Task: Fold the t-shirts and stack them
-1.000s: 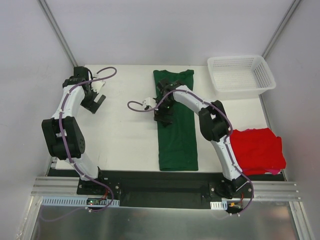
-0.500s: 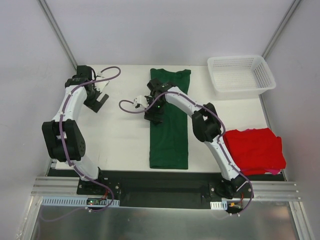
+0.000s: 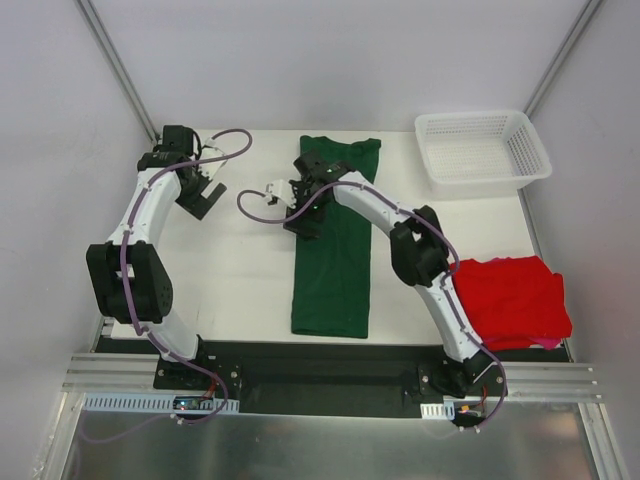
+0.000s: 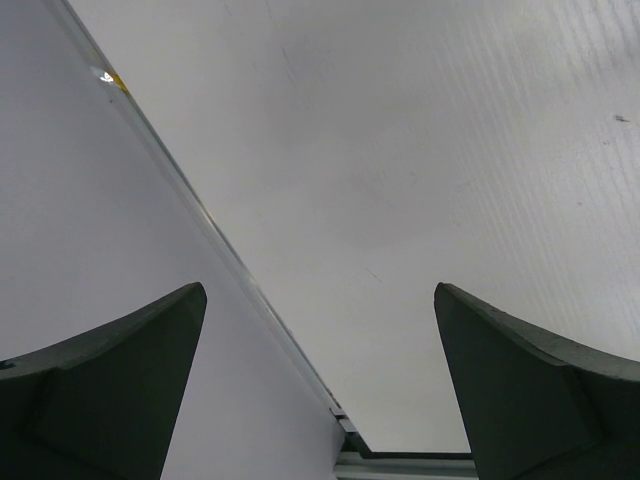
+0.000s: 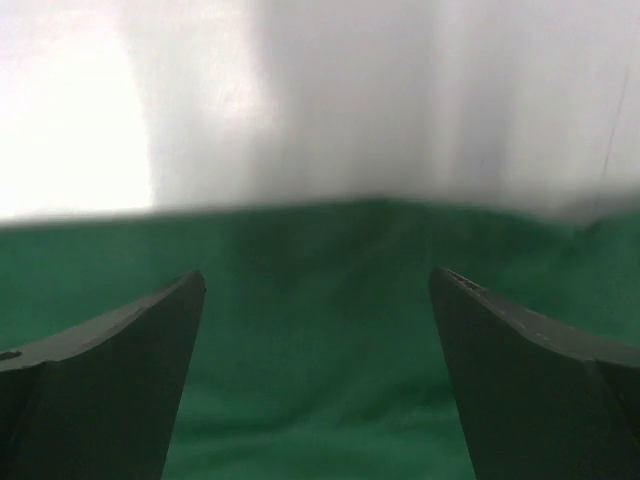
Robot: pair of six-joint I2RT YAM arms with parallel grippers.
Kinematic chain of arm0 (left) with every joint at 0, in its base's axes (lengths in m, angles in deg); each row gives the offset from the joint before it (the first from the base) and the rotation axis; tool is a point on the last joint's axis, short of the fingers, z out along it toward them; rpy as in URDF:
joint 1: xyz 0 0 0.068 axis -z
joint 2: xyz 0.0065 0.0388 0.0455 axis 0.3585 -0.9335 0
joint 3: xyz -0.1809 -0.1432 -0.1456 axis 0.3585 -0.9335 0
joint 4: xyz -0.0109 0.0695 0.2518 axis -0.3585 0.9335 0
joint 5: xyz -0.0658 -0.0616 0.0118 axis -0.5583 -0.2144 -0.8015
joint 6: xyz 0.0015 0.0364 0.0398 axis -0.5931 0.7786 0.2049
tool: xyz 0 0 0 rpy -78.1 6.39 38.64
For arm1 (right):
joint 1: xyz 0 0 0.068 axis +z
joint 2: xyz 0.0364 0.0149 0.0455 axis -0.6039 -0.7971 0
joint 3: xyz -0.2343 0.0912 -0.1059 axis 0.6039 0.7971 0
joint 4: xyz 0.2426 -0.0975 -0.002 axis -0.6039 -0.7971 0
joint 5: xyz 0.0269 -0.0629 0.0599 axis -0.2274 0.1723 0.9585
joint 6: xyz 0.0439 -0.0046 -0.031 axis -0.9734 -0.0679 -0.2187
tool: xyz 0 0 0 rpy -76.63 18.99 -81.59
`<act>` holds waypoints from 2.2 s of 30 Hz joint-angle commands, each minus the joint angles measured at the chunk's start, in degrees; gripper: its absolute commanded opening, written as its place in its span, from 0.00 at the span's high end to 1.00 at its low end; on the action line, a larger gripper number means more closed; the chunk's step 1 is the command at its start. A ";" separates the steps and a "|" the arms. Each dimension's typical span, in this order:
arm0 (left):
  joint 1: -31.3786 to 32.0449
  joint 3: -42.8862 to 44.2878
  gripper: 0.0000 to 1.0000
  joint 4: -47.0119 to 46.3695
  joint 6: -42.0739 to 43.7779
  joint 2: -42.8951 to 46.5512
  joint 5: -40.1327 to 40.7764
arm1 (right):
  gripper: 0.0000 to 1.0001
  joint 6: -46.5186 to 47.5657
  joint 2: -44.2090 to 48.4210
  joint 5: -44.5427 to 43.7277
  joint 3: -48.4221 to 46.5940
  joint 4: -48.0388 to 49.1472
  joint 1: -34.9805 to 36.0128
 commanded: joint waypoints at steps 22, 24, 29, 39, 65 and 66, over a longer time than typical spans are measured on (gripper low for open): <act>1.19 1.49 0.01 0.98 1.28 -0.40 2.13 | 0.00 -10.98 1.25 -4.06 0.51 -10.89 -8.60; 1.28 1.40 0.01 0.90 1.36 -0.40 2.22 | 0.00 -11.16 -0.88 -3.54 -2.14 -15.11 -8.60; 2.77 1.58 0.01 0.90 1.45 -0.75 2.57 | 0.00 -13.34 -2.73 -3.62 -3.47 -18.81 -8.51; 3.47 1.14 0.01 0.90 3.03 -0.58 4.32 | 0.00 -29.68 -3.34 6.74 -4.35 -23.91 -8.16; 25.26 1.31 0.01 10.21 -6.81 6.46 -5.51 | 0.00 -22.24 -3.35 -13.10 -1.89 -14.95 -6.84; 27.97 1.22 0.01 10.56 -7.25 6.45 -7.35 | 0.00 -21.19 -3.26 -13.90 -1.81 -14.42 -6.93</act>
